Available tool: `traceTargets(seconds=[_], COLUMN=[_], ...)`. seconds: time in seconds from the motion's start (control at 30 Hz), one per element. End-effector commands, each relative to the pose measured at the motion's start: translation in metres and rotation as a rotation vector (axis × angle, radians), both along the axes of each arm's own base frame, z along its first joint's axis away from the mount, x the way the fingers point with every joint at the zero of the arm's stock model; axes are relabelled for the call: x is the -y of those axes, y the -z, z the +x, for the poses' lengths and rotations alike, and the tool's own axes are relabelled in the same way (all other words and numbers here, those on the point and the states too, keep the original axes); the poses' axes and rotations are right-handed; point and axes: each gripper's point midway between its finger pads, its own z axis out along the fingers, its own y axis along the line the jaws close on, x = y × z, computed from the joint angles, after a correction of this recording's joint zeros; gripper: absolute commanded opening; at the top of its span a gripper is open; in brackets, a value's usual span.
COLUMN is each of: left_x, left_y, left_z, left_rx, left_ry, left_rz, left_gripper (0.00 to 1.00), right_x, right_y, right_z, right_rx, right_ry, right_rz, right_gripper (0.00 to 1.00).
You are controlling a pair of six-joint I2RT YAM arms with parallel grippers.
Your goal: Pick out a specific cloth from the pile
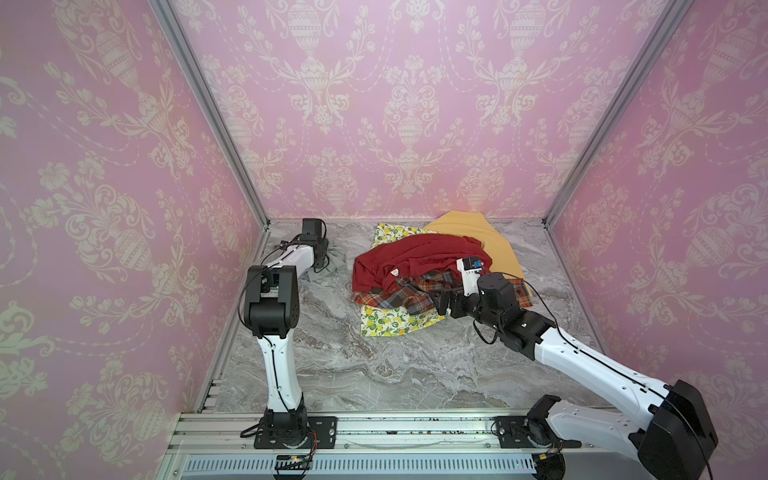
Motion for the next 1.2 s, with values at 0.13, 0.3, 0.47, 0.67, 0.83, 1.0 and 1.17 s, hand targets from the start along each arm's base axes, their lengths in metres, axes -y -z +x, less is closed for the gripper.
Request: traceTargets(seconds=[0.13, 0.3, 0.47, 0.67, 0.83, 1.0, 1.17], left_x=[-0.001, 0.017, 0.031, 0.049, 0.067, 0.084, 0.085], left_y=[-0.019, -0.053, -0.095, -0.146, -0.171, -0.192, -0.193], left_z=[0.0, 0.004, 0.0, -0.006, -0.021, -0.05, -0.091], left_rx=[-0.03, 0.08, 0.185, 0.297, 0.343, 0.393, 0.404], left_ry=[-0.009, 0.091, 0.189, 0.38, 0.583, 0.778, 0.881], left_rz=[0.1, 0.142, 0.198, 0.319, 0.481, 0.671, 0.84], left_gripper=[0.75, 0.99, 0.99, 0.99, 1.0, 0.99, 1.0], right_x=[0.015, 0.034, 0.058, 0.088, 0.108, 0.122, 0.141], right_y=[0.002, -0.01, -0.022, -0.033, -0.04, -0.037, -0.031], right_z=[-0.007, -0.01, -0.016, -0.024, -0.021, -0.011, 0.006], right_rx=[0.001, 0.055, 0.101, 0.16, 0.203, 0.222, 0.279], right_ry=[-0.006, 0.024, 0.073, 0.132, 0.207, 0.263, 0.365], right_rz=[-0.031, -0.095, -0.149, -0.191, -0.215, -0.245, -0.258], right_gripper=[1.0, 1.0, 1.0, 1.0, 1.0, 1.0, 1.0])
